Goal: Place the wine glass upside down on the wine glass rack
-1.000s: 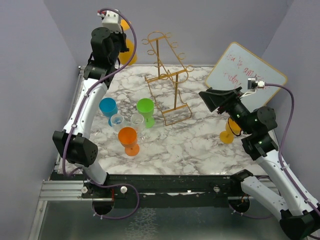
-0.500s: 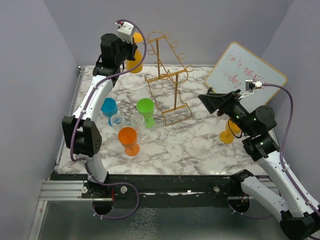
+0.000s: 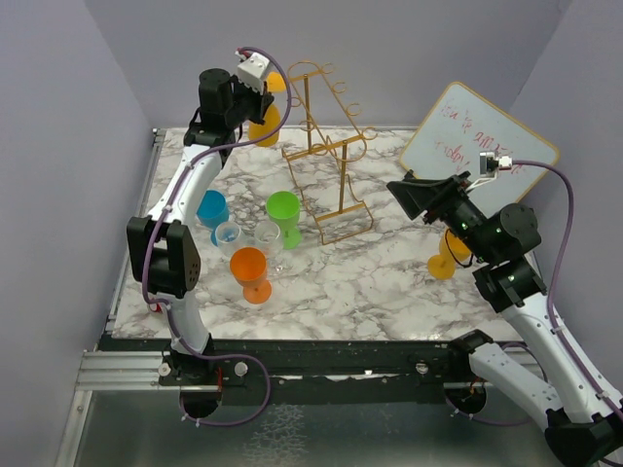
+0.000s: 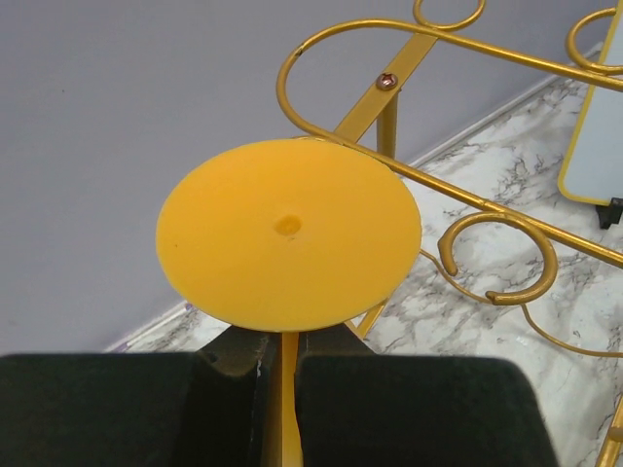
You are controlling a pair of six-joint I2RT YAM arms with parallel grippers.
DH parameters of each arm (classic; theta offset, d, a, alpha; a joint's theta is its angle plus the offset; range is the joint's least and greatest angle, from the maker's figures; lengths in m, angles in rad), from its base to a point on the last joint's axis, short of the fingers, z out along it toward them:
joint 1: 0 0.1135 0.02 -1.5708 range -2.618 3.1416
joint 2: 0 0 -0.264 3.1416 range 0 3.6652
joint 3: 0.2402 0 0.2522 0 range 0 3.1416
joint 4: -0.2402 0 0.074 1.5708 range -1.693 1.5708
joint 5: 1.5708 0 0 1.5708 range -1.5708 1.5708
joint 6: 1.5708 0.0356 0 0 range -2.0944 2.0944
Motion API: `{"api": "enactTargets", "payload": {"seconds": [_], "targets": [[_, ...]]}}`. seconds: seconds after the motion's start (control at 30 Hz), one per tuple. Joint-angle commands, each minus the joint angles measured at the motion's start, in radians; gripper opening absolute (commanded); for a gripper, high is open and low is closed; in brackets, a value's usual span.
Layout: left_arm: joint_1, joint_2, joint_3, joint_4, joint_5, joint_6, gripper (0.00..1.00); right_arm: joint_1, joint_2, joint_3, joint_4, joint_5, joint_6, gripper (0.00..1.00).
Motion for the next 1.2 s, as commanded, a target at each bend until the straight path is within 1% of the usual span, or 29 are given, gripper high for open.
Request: {"api": "enactTargets", "payload": {"seconds": [0.0,0.13,0.3,0.67,0.8,1.03,1.17], "targets": [[0.008,0.006,-0.008,0.072,0.071,0.008,0.0,0.004,0.002,0.027,-0.017,-0.013,-0.007,0.7],[0.008,0.042,0.025,0.076,0.092,0.0,0.0,0.003,0.003,0.029,-0.017,-0.014,-0.007,0.7],[0.011,0.076,0.058,0.092,0.067,-0.01,0.0,0.003,0.008,0.029,0.002,-0.045,-0.014,0.7],[0.017,0.105,0.072,0.152,0.023,-0.057,0.0,0.003,0.012,0.022,0.011,-0.042,-0.009,0.7],[0.019,0.134,0.111,0.135,0.025,-0.065,0.0,0.005,0.013,0.02,0.009,-0.037,-0.009,0.7],[0.02,0.158,0.125,0.131,0.078,-0.083,0.0,0.004,0.016,0.021,0.011,-0.035,-0.009,0.7],[0.02,0.163,0.126,0.127,0.14,-0.088,0.0,0.004,0.023,0.023,0.013,-0.039,-0.007,0.7]]}}
